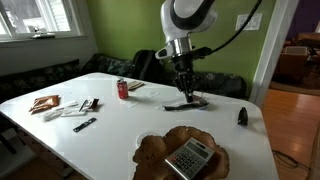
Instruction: Pick up the black object inside a plastic wrapper from the red toy cart top and put it in the wooden bowl
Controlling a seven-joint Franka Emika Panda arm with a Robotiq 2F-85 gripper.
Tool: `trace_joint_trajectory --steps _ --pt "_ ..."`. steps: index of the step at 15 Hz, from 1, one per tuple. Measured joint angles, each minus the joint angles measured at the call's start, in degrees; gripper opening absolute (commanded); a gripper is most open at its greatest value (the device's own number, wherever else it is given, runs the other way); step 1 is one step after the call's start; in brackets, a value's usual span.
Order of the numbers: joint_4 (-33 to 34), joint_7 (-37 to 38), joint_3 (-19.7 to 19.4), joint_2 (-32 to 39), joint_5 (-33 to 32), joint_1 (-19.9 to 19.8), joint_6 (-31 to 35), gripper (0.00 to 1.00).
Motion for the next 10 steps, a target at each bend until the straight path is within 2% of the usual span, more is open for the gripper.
trace_joint_trajectory --steps 4,7,8,10 --pt "5.1 -2.3 1.4 6.0 -0.4 3.5 -0.2 0.0" --pt "7.2 -5.3 2.8 8.6 -0.4 4.9 -3.6 0.0" --pt "7.5 -6.2 3.0 9.2 -0.4 5.3 -4.6 0.26" --pt "7.9 -7.2 3.2 10.1 -0.5 6.0 -5.5 0.32"
